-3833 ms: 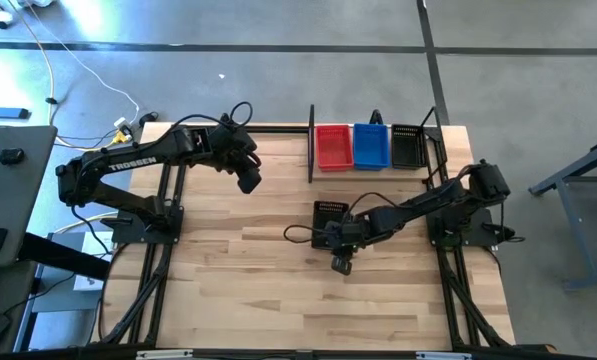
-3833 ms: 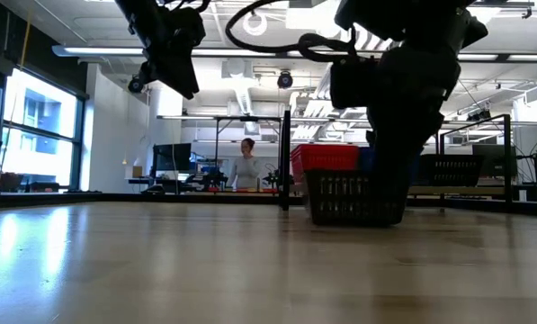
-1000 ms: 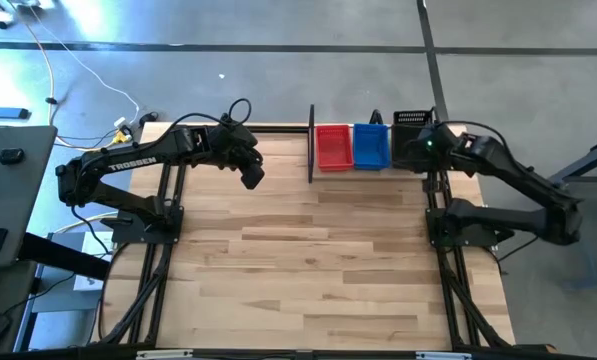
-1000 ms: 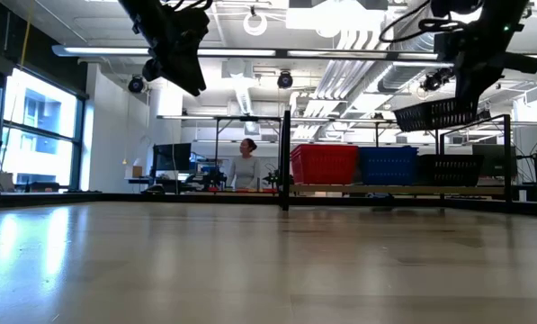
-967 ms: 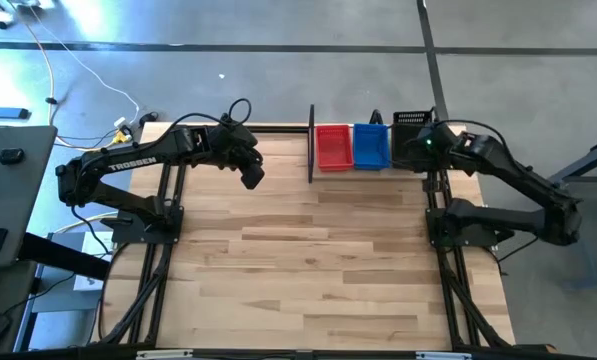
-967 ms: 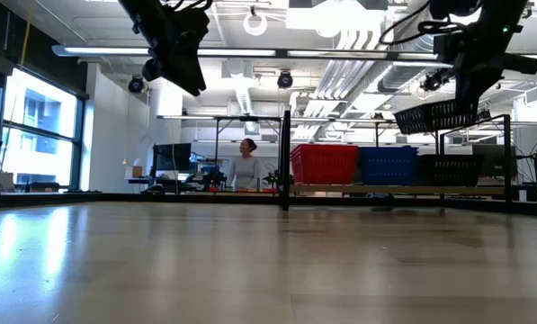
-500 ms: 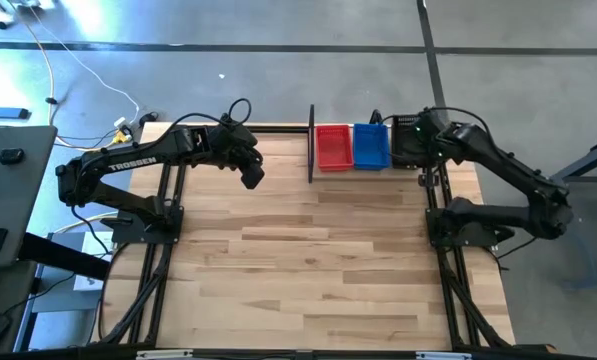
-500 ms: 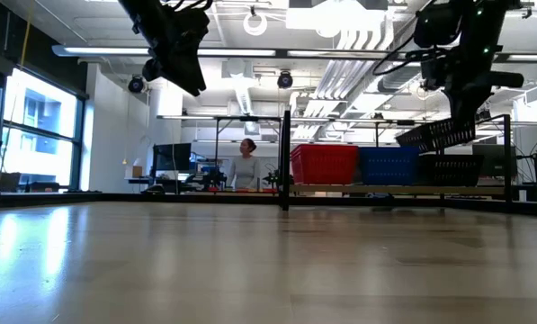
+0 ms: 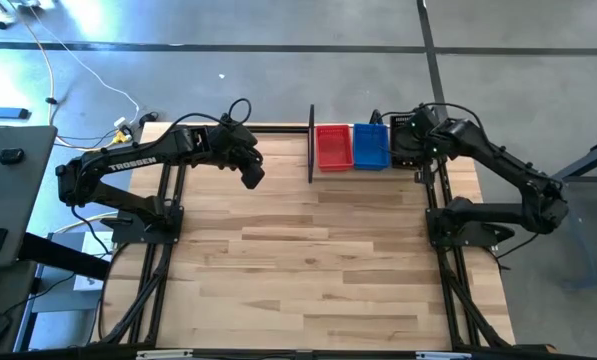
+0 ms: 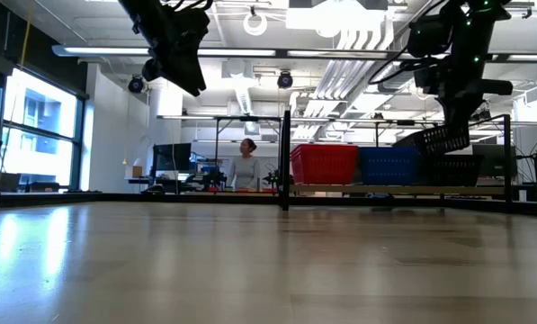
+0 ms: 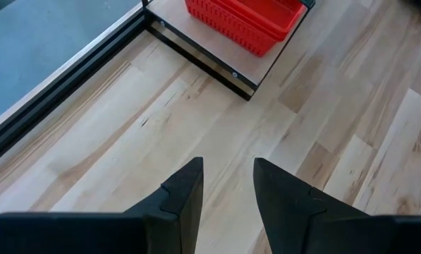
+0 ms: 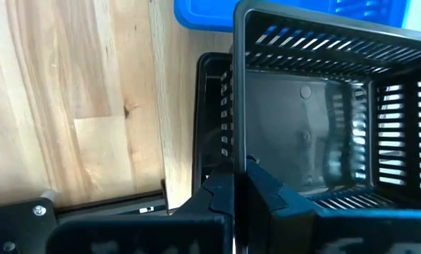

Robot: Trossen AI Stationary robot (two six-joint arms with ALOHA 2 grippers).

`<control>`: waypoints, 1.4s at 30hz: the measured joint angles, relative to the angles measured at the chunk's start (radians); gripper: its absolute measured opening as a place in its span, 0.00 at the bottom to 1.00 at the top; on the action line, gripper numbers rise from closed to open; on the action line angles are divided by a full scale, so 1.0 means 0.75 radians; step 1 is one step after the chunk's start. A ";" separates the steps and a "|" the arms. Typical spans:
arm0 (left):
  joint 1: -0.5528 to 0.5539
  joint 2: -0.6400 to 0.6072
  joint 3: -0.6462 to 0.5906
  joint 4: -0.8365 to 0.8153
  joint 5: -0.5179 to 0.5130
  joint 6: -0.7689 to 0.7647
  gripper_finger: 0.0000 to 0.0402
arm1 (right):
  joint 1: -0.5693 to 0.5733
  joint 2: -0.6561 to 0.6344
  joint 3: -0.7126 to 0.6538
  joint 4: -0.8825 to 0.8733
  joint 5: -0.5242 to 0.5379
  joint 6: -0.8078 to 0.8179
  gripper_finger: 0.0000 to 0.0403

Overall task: Stack baskets on shelf by color
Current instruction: Stack the black bin on the other black bins on the shelf, then return to home position

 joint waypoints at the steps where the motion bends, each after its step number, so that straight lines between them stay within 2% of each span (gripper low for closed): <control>1: 0.000 0.000 0.000 0.000 0.000 0.000 0.29 | 0.000 0.000 0.000 -0.002 -0.003 0.000 0.00; 9: 0.000 0.000 0.000 0.000 0.000 -0.003 0.29 | 0.000 0.000 0.000 -0.002 -0.003 0.051 0.01; 19: 0.000 0.000 0.001 0.047 -0.022 -0.035 0.29 | 0.000 -0.002 0.000 -0.004 -0.002 0.082 0.21; 25: 0.000 0.000 0.001 0.060 -0.022 -0.038 0.29 | 0.000 -0.031 0.000 -0.030 0.043 0.123 0.24; 30: 0.000 0.000 0.001 0.060 -0.020 -0.040 0.29 | 0.001 -0.069 0.000 -0.034 -0.032 0.288 0.24; 36: -0.023 -0.002 0.001 0.060 -0.001 -0.038 0.29 | 0.012 -0.117 0.000 -0.033 -0.252 0.620 0.24; 42: -0.078 -0.071 -0.022 0.085 -0.021 -0.023 0.29 | 0.163 -0.174 -0.001 0.044 -0.317 0.827 0.24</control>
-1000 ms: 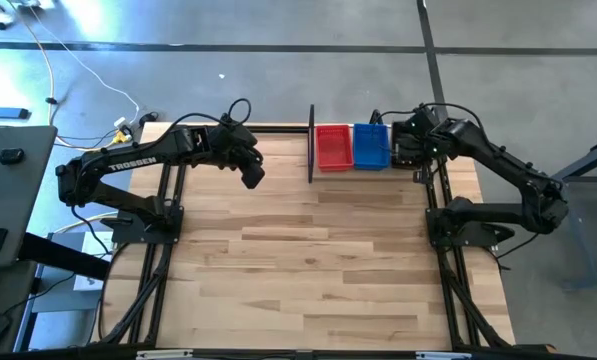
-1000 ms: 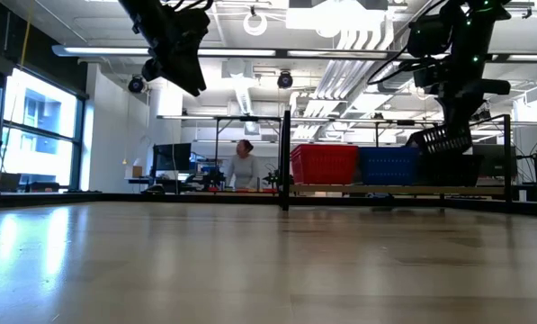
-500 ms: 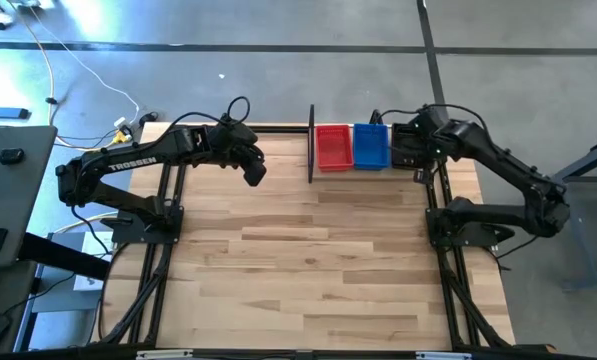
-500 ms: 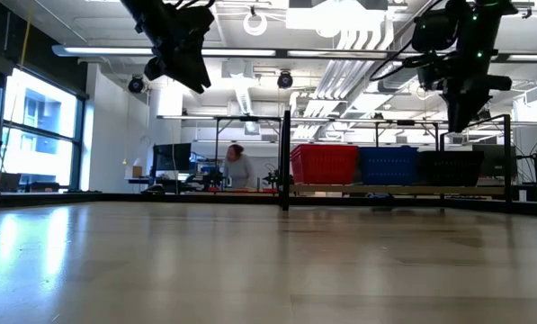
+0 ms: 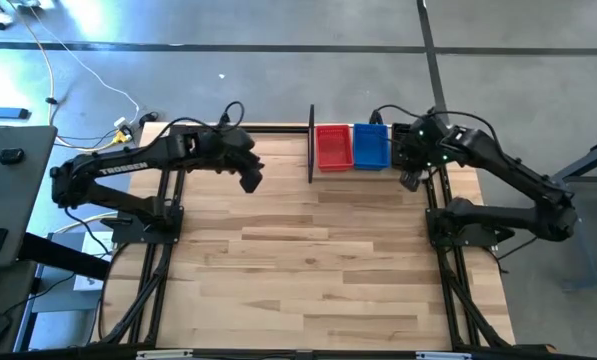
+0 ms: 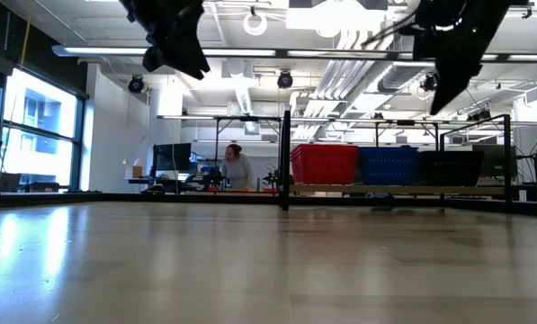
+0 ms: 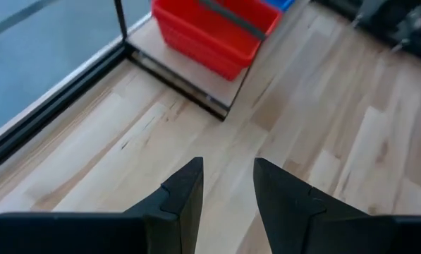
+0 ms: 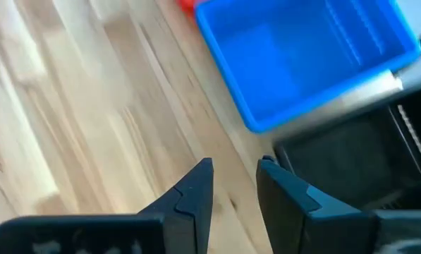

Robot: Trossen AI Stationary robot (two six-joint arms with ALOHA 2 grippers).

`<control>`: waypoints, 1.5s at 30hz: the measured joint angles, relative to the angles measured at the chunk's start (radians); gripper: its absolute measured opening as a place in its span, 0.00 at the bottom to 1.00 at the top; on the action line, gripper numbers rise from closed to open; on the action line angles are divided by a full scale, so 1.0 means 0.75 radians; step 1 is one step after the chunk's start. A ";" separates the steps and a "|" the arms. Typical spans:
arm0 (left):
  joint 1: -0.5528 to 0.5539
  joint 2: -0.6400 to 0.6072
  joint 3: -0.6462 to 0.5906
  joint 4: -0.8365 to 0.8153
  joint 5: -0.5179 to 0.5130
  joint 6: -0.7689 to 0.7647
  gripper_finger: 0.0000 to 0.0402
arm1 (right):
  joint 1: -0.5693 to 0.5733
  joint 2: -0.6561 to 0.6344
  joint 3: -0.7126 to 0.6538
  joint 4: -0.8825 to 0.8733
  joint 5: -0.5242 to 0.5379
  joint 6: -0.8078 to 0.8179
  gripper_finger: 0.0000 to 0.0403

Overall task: Stack baskets on shelf by color
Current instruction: Return to home position

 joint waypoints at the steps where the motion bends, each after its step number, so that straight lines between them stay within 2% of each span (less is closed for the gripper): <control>1: -0.006 -0.027 -0.022 0.025 0.001 -0.001 0.29 | 0.032 -0.009 0.000 0.024 0.000 0.037 0.24; 8: -0.053 -0.235 -0.218 0.226 0.011 -0.026 0.29 | 0.226 -0.039 0.000 0.223 0.023 0.286 0.24; 17: -0.126 -0.501 -0.486 0.406 0.013 0.011 0.29 | 0.363 -0.039 0.000 0.477 0.033 0.560 0.24; 28: -0.142 -0.911 -0.877 0.606 0.079 -0.023 0.29 | 0.428 -0.038 0.000 0.782 0.035 0.820 0.24; 37: -0.142 -1.211 -1.083 0.650 0.117 -0.045 0.29 | 0.467 -0.038 0.000 1.000 0.036 0.995 0.24; 45: -0.142 -1.392 -1.244 0.683 0.201 -0.046 0.29 | 0.488 -0.038 0.000 1.146 0.104 1.028 0.24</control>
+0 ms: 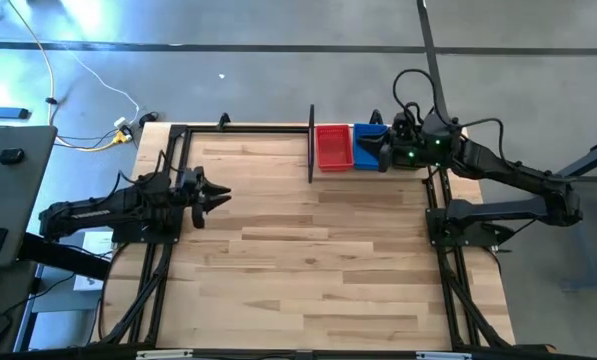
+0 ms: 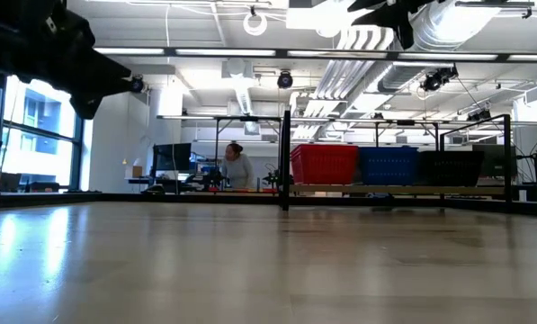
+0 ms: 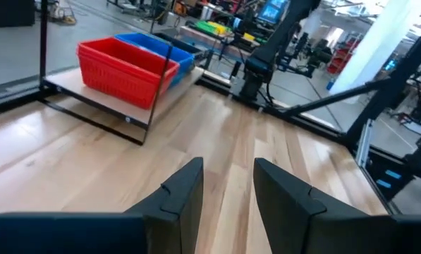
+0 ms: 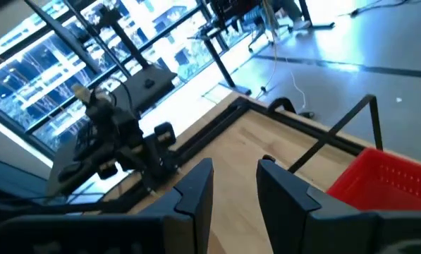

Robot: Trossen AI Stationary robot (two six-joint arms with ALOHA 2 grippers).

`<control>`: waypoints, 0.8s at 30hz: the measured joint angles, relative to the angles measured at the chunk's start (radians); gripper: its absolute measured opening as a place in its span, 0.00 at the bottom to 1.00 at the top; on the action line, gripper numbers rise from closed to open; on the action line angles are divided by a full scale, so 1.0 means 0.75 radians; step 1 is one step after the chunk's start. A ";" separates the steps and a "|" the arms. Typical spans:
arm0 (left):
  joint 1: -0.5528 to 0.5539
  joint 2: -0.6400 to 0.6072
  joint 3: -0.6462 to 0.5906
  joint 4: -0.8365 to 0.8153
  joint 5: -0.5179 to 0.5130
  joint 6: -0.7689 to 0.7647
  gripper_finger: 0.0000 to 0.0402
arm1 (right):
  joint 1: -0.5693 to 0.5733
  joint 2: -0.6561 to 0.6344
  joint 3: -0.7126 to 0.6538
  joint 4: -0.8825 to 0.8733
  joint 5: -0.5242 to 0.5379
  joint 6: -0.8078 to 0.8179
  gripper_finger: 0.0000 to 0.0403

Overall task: Stack baskets on shelf by color
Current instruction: Return to home position

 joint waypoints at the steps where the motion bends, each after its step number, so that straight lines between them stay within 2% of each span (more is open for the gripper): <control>1: 0.000 -0.017 -0.017 -0.002 0.002 0.000 0.29 | 0.000 0.000 0.000 0.009 0.006 -0.001 0.24; 8: 0.000 -0.080 -0.151 0.120 0.011 0.000 0.29 | -0.004 -0.033 0.000 0.027 0.029 -0.048 0.24; 11: 0.000 -0.079 -0.209 0.227 0.011 0.006 0.29 | -0.004 -0.092 0.000 0.028 0.029 -0.084 0.24; 16: 0.006 -0.071 -0.207 0.233 0.011 0.088 0.29 | -0.004 -0.230 0.000 0.018 0.029 -0.156 0.24; 24: 0.005 -0.068 -0.207 0.227 0.010 0.105 0.29 | 0.040 -0.373 0.000 -0.251 0.039 -0.360 0.24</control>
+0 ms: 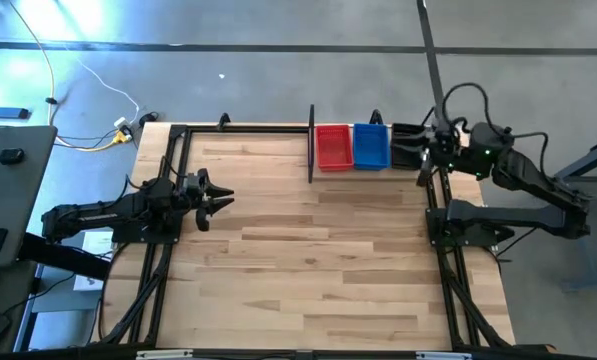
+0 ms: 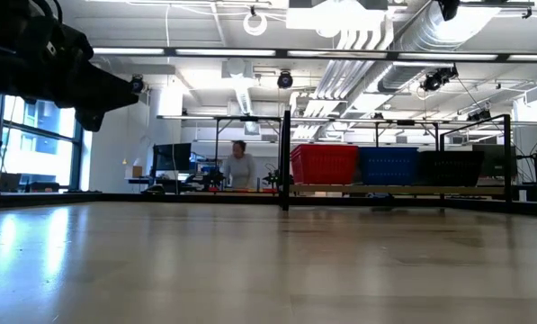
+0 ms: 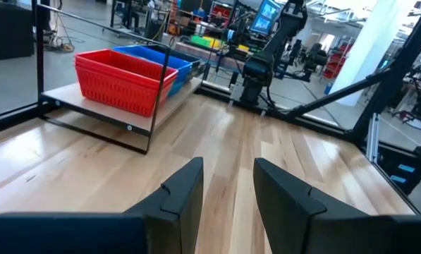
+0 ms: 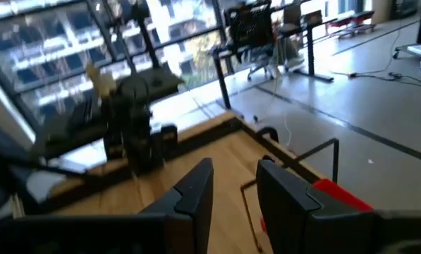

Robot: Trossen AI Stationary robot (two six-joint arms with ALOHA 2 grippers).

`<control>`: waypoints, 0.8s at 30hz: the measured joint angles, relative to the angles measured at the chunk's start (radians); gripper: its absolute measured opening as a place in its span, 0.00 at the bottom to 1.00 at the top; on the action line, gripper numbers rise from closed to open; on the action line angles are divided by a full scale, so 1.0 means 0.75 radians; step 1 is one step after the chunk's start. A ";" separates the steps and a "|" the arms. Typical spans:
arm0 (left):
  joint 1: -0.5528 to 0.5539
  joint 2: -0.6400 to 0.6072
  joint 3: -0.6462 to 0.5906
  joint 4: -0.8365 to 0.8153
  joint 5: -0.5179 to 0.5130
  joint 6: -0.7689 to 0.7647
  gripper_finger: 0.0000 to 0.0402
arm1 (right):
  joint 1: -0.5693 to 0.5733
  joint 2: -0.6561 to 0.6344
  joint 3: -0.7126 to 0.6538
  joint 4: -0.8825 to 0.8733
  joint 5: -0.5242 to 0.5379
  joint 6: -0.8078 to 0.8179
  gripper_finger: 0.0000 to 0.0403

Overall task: Stack baskets on shelf by color
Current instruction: Return to home position

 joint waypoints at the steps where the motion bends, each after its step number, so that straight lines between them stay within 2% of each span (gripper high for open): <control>1: 0.000 0.000 0.000 0.000 0.000 0.000 0.29 | 0.015 -0.002 0.000 -0.022 0.002 -0.019 0.24; 5: 0.000 0.000 0.000 0.000 -0.001 0.000 0.29 | 0.083 -0.003 0.000 -0.098 0.015 -0.111 0.24; 10: 0.000 0.000 0.000 0.000 -0.005 0.001 0.29 | 0.143 -0.004 -0.008 -0.221 0.116 -0.159 0.24; 13: 0.000 0.000 0.000 0.000 -0.005 0.001 0.29 | 0.166 -0.039 -0.099 -0.170 0.122 -0.159 0.24; 19: 0.000 0.000 0.000 0.000 -0.005 0.001 0.29 | 0.178 -0.170 -0.365 0.108 0.083 -0.150 0.24; 24: 0.000 0.000 0.000 0.000 -0.005 0.000 0.29 | 0.178 -0.296 -0.534 0.168 0.057 -0.087 0.24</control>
